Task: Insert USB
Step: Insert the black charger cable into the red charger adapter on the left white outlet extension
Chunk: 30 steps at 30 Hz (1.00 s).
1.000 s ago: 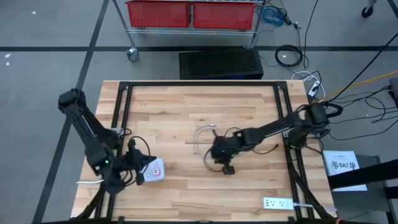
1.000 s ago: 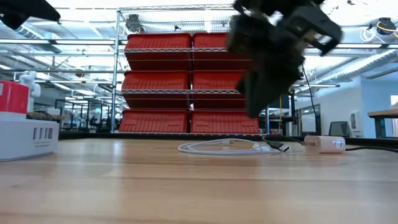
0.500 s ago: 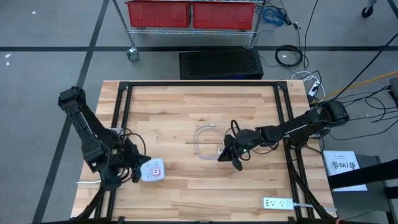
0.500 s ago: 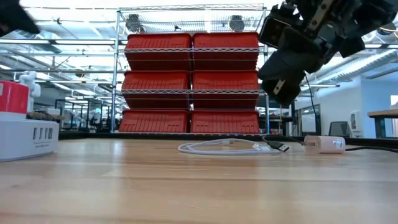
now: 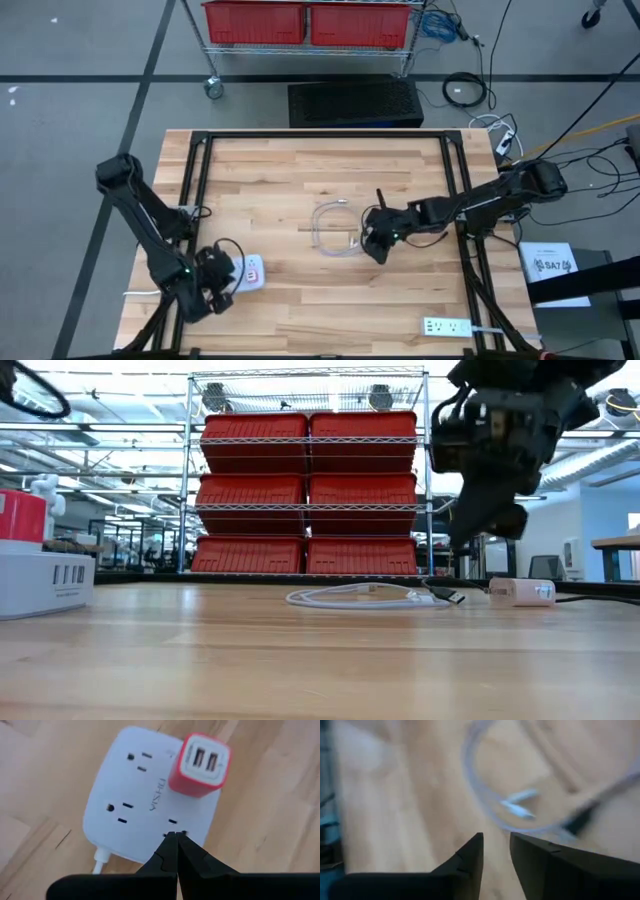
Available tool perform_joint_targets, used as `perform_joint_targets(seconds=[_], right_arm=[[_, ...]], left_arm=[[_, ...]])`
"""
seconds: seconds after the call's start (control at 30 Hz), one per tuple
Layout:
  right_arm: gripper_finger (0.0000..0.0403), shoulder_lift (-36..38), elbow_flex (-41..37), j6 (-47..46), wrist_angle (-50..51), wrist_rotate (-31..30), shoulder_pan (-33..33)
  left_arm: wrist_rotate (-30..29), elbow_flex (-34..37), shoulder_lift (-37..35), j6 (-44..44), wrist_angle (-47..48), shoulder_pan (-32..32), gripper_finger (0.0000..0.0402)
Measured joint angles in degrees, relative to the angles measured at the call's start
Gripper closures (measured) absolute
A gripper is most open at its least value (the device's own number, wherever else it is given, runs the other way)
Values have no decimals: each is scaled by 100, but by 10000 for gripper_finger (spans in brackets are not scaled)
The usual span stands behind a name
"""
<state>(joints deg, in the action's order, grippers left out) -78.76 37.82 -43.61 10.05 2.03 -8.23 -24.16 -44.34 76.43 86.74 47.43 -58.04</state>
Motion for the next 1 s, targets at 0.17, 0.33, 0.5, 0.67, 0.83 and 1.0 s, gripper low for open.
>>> perform_joint_targets(seconds=[0.17,0.33,0.5,0.67,0.83,1.0], right_arm=[[307,-69,7,-193,180,-410,239],[307,-286,12,7,202,-660,689],[307,-594,12,384,117,-370,1026],[307,-879,12,522,-28,43,1165],[307,-927,12,669,-298,158,1163],[307,-927,12,686,-296,227,1185]], left_arm=[[-28,436,333,-2,-1096,0,402],[-624,849,492,-51,-2137,20,402],[-830,882,553,-430,-2205,102,402],[-838,887,555,-791,-2180,243,402],[-850,890,559,-1071,-2175,371,402],[-876,896,559,-1117,-2173,402,402]])
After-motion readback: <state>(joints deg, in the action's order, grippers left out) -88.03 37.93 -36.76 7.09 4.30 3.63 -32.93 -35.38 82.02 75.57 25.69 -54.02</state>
